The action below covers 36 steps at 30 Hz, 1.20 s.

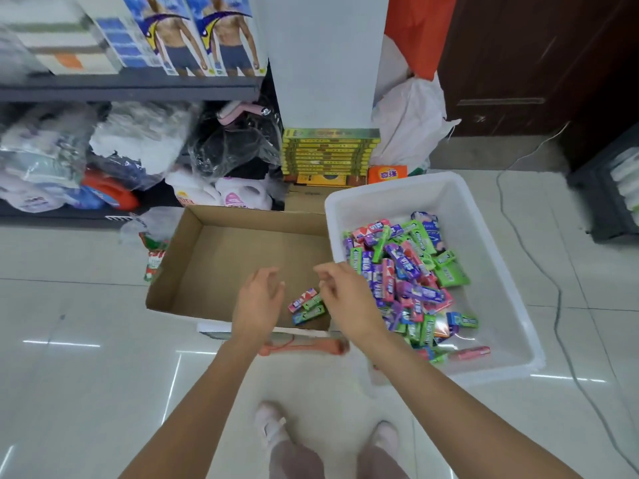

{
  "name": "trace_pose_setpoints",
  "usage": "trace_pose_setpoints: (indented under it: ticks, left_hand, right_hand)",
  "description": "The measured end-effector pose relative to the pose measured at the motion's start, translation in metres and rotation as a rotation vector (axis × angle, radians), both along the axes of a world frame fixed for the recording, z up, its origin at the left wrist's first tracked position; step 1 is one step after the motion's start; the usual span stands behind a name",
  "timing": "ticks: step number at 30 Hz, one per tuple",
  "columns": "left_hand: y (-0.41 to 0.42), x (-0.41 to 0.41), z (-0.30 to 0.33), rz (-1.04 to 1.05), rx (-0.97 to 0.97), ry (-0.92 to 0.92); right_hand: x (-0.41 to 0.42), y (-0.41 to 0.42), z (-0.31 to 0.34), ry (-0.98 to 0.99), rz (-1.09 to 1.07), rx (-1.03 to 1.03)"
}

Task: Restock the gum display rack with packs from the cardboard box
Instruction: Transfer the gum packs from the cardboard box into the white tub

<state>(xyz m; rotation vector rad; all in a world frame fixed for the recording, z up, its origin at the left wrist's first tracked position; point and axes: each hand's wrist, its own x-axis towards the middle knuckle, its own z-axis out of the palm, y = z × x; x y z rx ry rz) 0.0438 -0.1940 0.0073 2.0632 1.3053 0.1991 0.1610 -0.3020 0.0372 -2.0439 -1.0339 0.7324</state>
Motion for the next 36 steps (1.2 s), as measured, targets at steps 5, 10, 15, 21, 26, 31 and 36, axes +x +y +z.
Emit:
trace_pose_setpoints:
  ticks: [5, 10, 15, 21, 26, 31, 36]
  left_hand:
    - [0.062, -0.032, -0.036, -0.132, -0.048, 0.185]
    - [0.108, -0.044, -0.076, -0.316, -0.105, 0.299]
    - [0.137, -0.045, -0.129, -0.470, -0.088, 0.370]
    - [0.143, -0.039, -0.168, -0.571, -0.095, 0.452]
    - [0.142, -0.042, -0.176, -0.568, -0.044, 0.454]
    - [0.138, -0.032, -0.170, -0.467, -0.026, 0.291]
    - [0.129, -0.011, -0.166, -0.557, 0.009, 0.146]
  right_hand:
    - [-0.044, 0.055, -0.040, 0.001, 0.036, -0.242]
    - [-0.061, 0.082, -0.097, 0.061, -0.085, -0.485]
    - [-0.050, 0.092, -0.141, -0.033, -0.093, -0.589]
    - [-0.036, 0.091, -0.177, -0.060, 0.086, -0.748]
    - [-0.025, 0.102, -0.184, -0.092, 0.091, -0.692]
    - [-0.020, 0.128, -0.190, -0.122, 0.058, -0.546]
    - [-0.020, 0.126, -0.188, -0.275, -0.013, -0.514]
